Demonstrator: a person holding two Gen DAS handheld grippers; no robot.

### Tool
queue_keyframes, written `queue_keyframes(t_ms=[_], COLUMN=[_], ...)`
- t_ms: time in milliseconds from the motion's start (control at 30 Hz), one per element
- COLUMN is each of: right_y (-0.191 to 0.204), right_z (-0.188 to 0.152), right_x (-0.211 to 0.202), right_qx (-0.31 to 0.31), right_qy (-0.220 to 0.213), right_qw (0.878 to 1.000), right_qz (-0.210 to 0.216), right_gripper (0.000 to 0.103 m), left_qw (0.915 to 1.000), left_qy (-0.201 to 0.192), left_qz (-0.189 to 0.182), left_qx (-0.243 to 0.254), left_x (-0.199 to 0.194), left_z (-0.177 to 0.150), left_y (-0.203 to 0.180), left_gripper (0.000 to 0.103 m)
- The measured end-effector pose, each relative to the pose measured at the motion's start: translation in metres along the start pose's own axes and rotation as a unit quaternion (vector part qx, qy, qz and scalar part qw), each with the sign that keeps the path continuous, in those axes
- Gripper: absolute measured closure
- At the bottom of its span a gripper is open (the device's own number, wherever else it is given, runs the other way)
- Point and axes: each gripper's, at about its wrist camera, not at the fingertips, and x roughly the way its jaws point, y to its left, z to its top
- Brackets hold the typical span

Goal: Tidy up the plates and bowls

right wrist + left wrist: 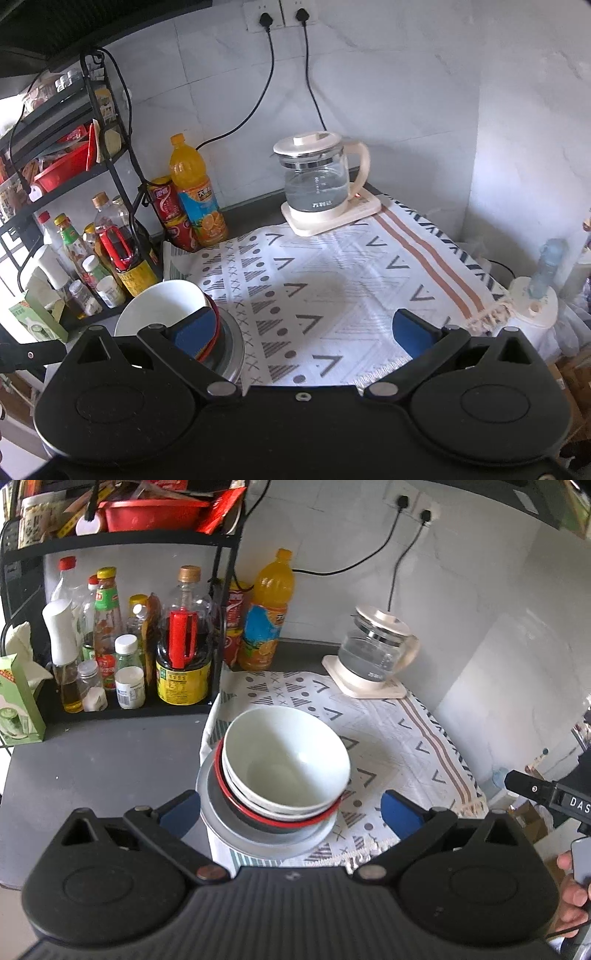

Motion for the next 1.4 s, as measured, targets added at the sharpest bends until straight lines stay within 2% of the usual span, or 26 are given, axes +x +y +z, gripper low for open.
queue_keyframes(t_ms=[333,800,1400], right_y=[0.001,0.014,0.023], right_z=[-0.017,-0.043,-0.054], right_x=[-0.028,-0.051,-0.067], right_qx=[-0.003,-0.008,-0.026], right_qy=[-0.004,-0.002,0.004], right_qw=[1.0,0.999,0.999], right_qz=[-0.026,-0.041,-0.029], right_gripper=[0.0,0.0,0.0], left_qw=[0.9997,0.9987,0.9978], left_qy=[-0.006,-0.014,-0.029], left_qz=[-0.001,0.009,0.015], left_qx=[0.023,0.047,0.058], left_x=[-0.021,-0.051,-0.07], left_z=[-0.016,-0.035,-0.051], left_y=[0.0,0.015,0.021], left_gripper=[0.0,0.0,0.0])
